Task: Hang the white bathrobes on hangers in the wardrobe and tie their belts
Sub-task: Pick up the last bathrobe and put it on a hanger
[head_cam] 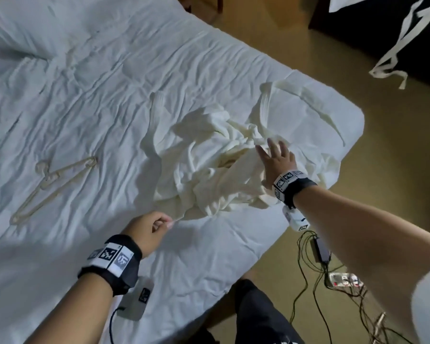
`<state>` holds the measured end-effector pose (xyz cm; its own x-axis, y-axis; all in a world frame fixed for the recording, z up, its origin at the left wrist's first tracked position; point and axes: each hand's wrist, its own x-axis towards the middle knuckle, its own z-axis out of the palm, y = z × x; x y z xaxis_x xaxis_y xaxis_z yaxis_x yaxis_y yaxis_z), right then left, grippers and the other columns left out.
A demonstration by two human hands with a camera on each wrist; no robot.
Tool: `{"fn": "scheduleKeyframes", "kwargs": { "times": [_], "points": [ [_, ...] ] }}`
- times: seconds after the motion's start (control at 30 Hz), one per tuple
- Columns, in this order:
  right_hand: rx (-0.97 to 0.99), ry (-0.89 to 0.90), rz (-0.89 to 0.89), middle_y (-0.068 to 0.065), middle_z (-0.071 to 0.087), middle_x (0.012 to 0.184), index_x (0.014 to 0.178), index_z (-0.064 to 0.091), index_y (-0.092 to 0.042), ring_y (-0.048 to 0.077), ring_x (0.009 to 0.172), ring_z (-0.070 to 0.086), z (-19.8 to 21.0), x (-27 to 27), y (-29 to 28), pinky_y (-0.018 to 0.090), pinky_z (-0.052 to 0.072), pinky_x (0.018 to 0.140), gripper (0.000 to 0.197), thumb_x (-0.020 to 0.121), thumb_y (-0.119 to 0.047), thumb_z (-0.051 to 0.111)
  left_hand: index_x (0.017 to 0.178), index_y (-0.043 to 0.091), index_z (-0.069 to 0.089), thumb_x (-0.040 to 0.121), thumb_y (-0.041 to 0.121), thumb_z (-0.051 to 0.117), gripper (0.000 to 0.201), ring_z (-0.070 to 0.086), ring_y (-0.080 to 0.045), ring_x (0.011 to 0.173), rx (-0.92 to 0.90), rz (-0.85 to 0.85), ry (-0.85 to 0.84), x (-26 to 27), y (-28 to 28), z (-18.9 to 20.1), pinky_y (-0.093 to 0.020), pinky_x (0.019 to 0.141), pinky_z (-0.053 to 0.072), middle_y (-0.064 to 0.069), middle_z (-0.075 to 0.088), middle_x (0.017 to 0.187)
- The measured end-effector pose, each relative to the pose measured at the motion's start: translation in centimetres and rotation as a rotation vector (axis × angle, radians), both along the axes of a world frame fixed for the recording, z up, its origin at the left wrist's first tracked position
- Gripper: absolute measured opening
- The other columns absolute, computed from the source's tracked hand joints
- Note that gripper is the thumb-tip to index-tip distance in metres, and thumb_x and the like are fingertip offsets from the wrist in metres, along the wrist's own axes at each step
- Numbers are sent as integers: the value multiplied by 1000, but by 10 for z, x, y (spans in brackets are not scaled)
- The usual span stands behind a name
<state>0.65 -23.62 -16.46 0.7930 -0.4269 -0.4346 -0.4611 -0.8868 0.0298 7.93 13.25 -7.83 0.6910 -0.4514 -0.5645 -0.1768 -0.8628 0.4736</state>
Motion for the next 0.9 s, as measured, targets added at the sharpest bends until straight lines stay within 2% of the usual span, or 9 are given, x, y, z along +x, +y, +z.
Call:
{"fn": "scheduleKeyframes", "kwargs": {
  "times": [0.07, 0.13, 0.27, 0.4, 0.47, 0.53, 0.6, 0.77, 0.9],
  "points": [
    [-15, 64, 102, 9, 43, 144, 152, 17, -27, 33, 140, 29, -12, 15, -5, 56, 15, 114, 91, 79, -40, 69, 95, 30, 63, 91, 26, 59, 7, 63, -10, 87, 29, 17, 28, 2, 3, -4, -26, 79, 50, 7, 67, 90],
    [41, 183, 154, 7, 62, 124, 136, 45, -25, 32, 120, 53, -13, 22, 4, 50, 35, 107, 55, 84, -32, 59, 101, 27, 64, 91, 27, 60, 11, 63, -12, 90, 62, 26, 17, 1, 8, -10, -26, 81, 49, 6, 67, 94],
    [339, 223, 277, 7, 59, 129, 132, 49, -32, 33, 115, 57, 7, 1, 62, 39, 48, 96, 47, 86, -37, 50, 130, 30, 50, 87, 27, 66, 46, 62, -11, 88, 58, 42, 52, -14, 14, -23, -27, 84, 48, 2, 60, 116],
    [547, 153, 496, 11, 60, 119, 123, 55, -16, 34, 108, 57, 43, -42, 136, 39, 49, 91, 37, 87, -26, 54, 146, 51, -2, 77, 31, 76, 106, 24, -20, 141, 90, -227, -26, -29, 10, -45, -38, 110, 35, 4, 3, 158],
    [613, 125, 565, 14, 60, 108, 111, 56, -8, 35, 98, 57, 58, -58, 160, 44, 50, 85, 29, 86, -21, 56, 144, 55, 15, 76, 36, 75, 92, 12, -15, 143, -3, -255, -94, -33, 7, -49, -42, 114, 29, 6, 1, 159],
    [632, 76, 612, 16, 58, 103, 105, 56, -4, 35, 96, 55, 67, -69, 178, 45, 49, 82, 25, 85, -18, 57, 123, 40, 60, 73, 38, 66, 50, 28, -19, 135, -97, -412, -171, -38, 6, -51, -50, 102, 44, -4, 40, 147],
    [626, 9, 620, 16, 58, 105, 109, 57, -3, 35, 99, 54, 76, -76, 192, 44, 48, 84, 27, 86, -18, 58, 106, 27, 69, 74, 40, 57, 36, 50, -23, 121, -72, -564, -150, -45, 11, -51, -35, 92, 51, -1, 63, 124],
    [567, -59, 438, 8, 57, 125, 132, 50, -16, 30, 113, 52, 88, -79, 220, 41, 46, 94, 44, 90, -28, 55, 64, 25, 57, 80, 35, 54, 19, 61, -19, 73, -30, -254, 11, -49, 72, -31, -20, 57, 39, 1, 62, 71],
    [561, -75, 422, 4, 57, 125, 127, 48, -20, 29, 113, 54, 92, -71, 279, 37, 45, 91, 38, 92, -32, 56, 62, 8, 54, 75, 26, 56, 22, 50, -19, 55, -71, -68, -9, -45, 152, -12, -17, 45, 32, -3, 53, 54]
  ]
}}
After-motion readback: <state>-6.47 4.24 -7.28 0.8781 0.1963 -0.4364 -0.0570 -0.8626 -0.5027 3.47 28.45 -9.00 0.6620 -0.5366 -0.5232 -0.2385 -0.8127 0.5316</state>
